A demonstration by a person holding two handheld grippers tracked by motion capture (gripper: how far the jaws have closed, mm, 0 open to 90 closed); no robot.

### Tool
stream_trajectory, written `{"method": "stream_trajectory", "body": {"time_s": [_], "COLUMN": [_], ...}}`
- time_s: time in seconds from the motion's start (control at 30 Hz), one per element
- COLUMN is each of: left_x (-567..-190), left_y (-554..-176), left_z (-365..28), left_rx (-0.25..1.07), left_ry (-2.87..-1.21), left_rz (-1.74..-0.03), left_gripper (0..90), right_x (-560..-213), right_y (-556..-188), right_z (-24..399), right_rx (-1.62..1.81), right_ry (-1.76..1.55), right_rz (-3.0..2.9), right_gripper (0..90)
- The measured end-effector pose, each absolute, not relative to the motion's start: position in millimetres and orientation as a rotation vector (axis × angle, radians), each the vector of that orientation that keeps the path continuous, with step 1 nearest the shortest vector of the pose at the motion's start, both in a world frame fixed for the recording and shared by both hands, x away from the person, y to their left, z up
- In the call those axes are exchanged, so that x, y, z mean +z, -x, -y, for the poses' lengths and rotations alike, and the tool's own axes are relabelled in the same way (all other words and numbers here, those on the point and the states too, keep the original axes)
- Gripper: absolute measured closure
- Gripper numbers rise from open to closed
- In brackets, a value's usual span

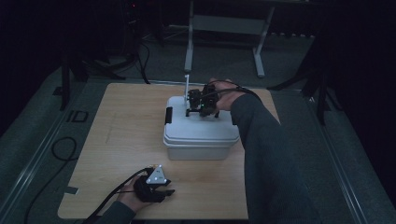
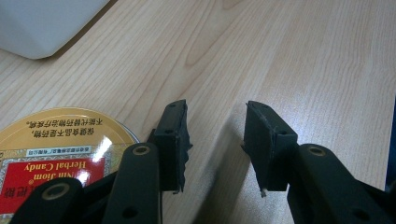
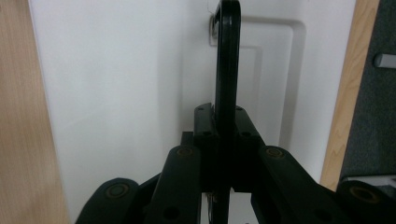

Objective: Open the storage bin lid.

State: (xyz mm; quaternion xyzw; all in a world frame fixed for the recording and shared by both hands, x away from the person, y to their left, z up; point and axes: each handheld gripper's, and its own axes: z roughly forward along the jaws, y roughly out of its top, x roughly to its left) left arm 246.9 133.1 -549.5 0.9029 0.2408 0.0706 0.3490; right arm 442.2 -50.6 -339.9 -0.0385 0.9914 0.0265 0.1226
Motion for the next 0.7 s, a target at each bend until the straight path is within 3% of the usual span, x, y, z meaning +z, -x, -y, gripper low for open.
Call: {"method": "stream_trajectory", "body": {"time_s": [0.7], "left_x": [-550], "left_y": [-247], "left_z": [-133], "left_rx": [0.182], "left_ry": [-2.338], "left_rz": [-0.626], "left_gripper": [59.6], "right_x": [-325], "right_y": [-438], "right_z": [75], "right_rx": [0.072], "right_ry": [0.047], "right_rz": [-2.881], "right_gripper": [84.2]}}
